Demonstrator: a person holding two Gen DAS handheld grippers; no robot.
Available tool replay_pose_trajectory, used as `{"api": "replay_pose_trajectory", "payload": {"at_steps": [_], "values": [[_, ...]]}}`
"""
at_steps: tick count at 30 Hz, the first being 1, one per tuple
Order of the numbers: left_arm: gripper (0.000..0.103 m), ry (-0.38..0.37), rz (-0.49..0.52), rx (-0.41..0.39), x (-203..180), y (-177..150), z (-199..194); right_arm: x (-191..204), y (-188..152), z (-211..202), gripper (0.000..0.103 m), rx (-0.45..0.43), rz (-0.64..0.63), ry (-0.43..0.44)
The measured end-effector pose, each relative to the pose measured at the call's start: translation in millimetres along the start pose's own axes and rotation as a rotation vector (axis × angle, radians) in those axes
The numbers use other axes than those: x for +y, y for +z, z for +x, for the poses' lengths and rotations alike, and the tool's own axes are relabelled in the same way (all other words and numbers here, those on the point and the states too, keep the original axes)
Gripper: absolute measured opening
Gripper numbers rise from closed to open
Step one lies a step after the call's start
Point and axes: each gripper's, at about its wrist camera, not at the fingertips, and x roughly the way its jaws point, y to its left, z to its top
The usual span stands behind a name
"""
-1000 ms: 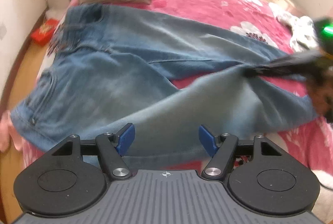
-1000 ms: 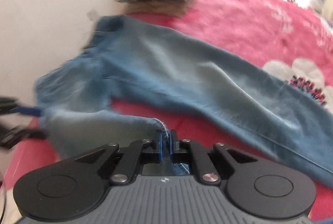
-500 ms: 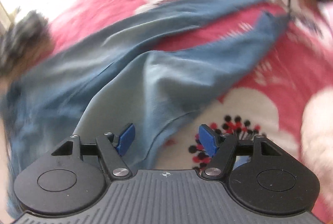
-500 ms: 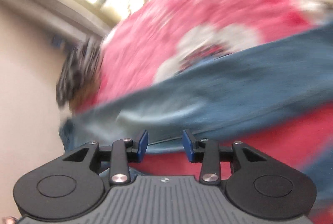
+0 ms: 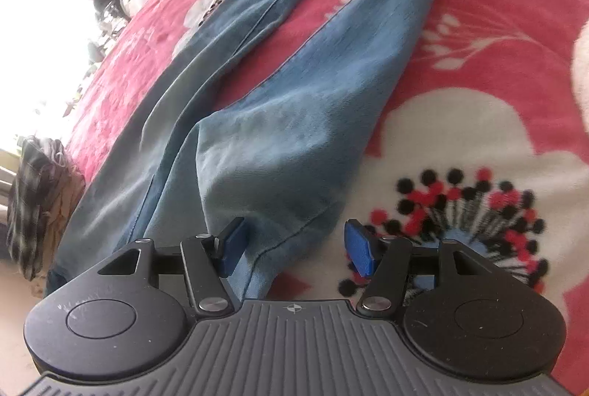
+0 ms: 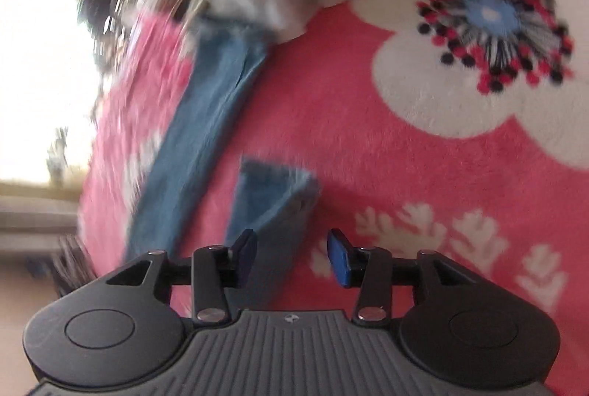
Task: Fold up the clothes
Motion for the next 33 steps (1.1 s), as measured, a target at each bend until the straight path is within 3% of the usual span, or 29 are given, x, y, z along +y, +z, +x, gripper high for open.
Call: {"api": "replay_pose_trajectory", "payload": {"at_steps": [3,5,9,14,18,21,22,28,33], "values": [[0.053,0.013,-0.04,-0.008,2,4,5,-10,12,23,0.039,0.002,0.087,0.014],[0.048,0.009,-0.078,-0.022,5,5,3,-9,14,28,0.014,-0.008,0.099,0.027],[0.04,-0.016,-0.123,-0.044,11,5,-6,6,-3,-8,0.011,-0.096,0.089,0.067],[0.041,-0.074,-0.17,-0.081,22,5,-21,35,-19,-64,0.011,-0.098,0.156,0.041],[0.041,-0.081,-0.199,-0.058,35,9,-12,89,9,-34,0.016,-0.054,-0.005,0.048],[0.046,-0.129,-0.264,0.002,45,10,6,122,29,15,0.038,-0.038,-0.125,0.009],[0.046,-0.146,-0.289,0.018,48,10,11,126,32,21,0.039,-0.055,-0.161,0.003],[0.049,-0.125,-0.3,0.006,51,8,16,89,13,-6,0.04,-0.12,-0.164,0.141],[0.049,-0.126,-0.375,0.026,58,7,17,62,-1,2,0.042,-0.096,-0.154,0.075]]}}
